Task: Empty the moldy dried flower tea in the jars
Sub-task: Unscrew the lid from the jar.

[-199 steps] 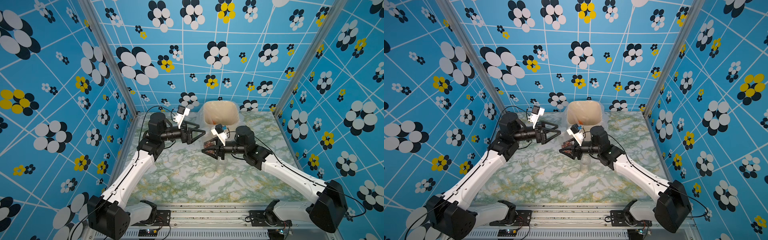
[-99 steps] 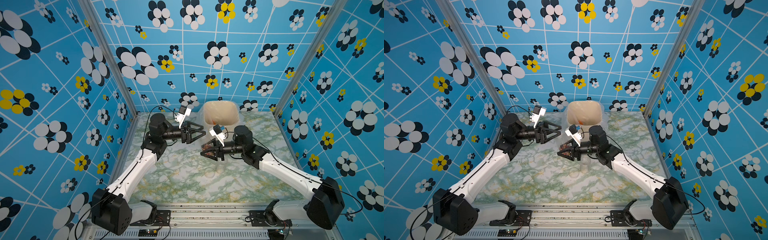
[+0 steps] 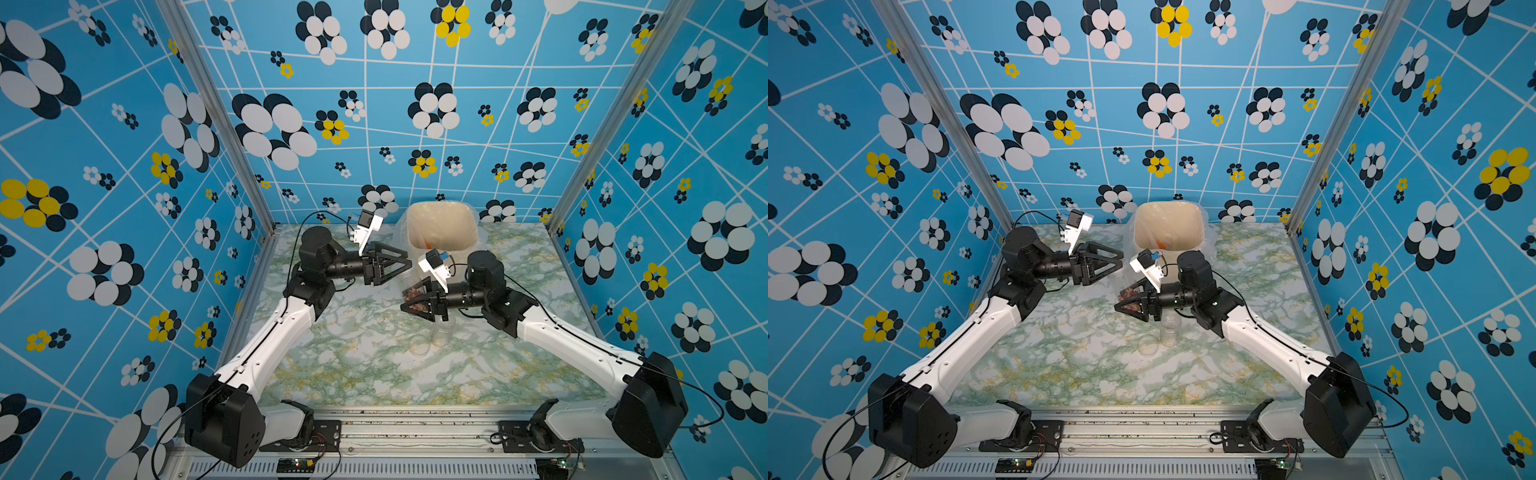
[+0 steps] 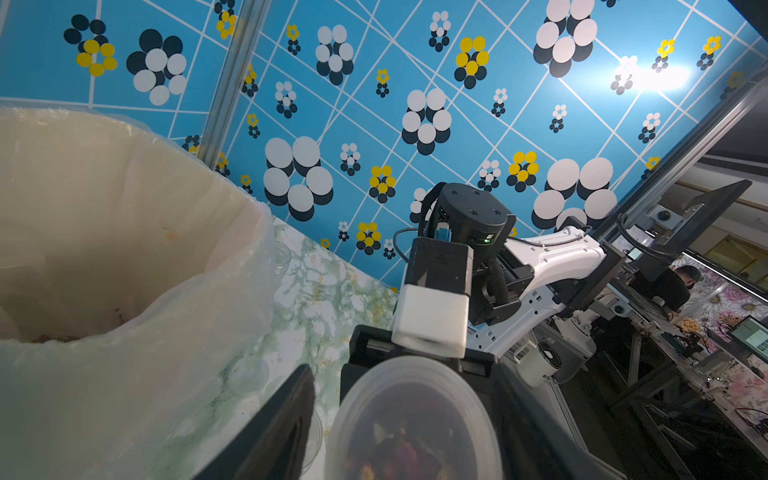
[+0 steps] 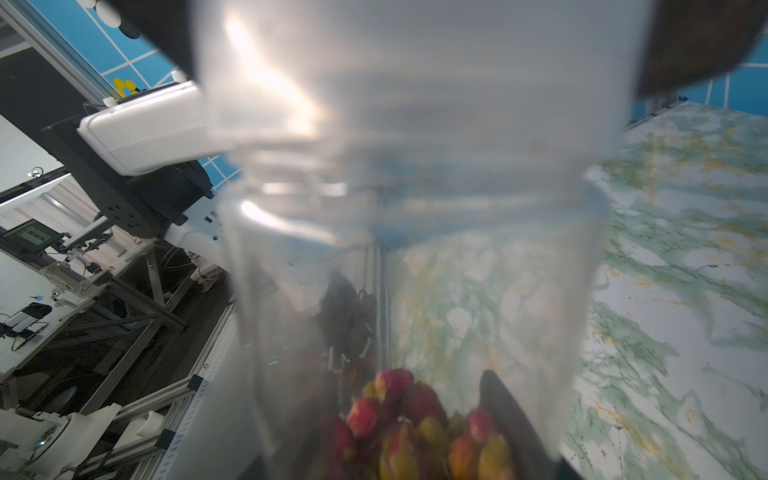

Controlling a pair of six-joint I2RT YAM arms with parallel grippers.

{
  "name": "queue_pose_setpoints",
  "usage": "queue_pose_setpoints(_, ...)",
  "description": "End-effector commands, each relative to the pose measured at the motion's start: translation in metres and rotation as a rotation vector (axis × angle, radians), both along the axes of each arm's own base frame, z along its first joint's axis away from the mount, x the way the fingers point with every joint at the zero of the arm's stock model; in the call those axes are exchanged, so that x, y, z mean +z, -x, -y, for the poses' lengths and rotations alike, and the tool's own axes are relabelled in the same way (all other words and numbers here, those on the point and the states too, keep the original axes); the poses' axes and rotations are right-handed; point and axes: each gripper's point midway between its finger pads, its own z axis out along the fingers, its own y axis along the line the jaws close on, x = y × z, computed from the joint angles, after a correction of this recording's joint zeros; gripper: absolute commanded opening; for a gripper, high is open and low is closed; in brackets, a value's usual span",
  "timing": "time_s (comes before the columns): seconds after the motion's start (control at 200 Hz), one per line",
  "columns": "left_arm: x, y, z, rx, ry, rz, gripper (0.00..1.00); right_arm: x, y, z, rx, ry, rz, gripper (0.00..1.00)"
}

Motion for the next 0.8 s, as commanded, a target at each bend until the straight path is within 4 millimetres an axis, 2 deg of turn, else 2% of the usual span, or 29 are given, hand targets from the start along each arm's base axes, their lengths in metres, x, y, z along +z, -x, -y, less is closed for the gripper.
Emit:
queue_pose_setpoints(0.0, -0.0043, -0.0062, -0.0002, 0.013, -0.005, -0.003, 0.74, 0.017, 0.0004, -0.0012, 0.018, -0.03, 0.025, 0.0)
queue_pose_setpoints(0.23, -0.0055, -0.0054, 0.002, 0.004, -0.006, -0.011, 0.75, 0.0156, -0.0001, -0.0012, 0.017, -0.027, 0.023, 0.0)
queue_pose_setpoints(0.625, -0.0087, -0.0075, 0.0061, 0.005, -0.01, -0.022, 0.67, 0.0128, -0.0003, -0.0012, 0.017, -0.017, 0.012, 0.0)
queue_pose_setpoints(0.71, -0.0098, -0.008, 0.0067, 0.004, -0.011, -0.026, 0.76, 0.0116, -0.0005, -0.0014, 0.016, -0.014, 0.01, 0.0)
queue_pose_setpoints(0.8, -0.0108, -0.0076, 0.0082, -0.001, -0.012, -0.027, 0.77, 0.0113, -0.0009, -0.0013, 0.014, -0.013, 0.011, 0.0)
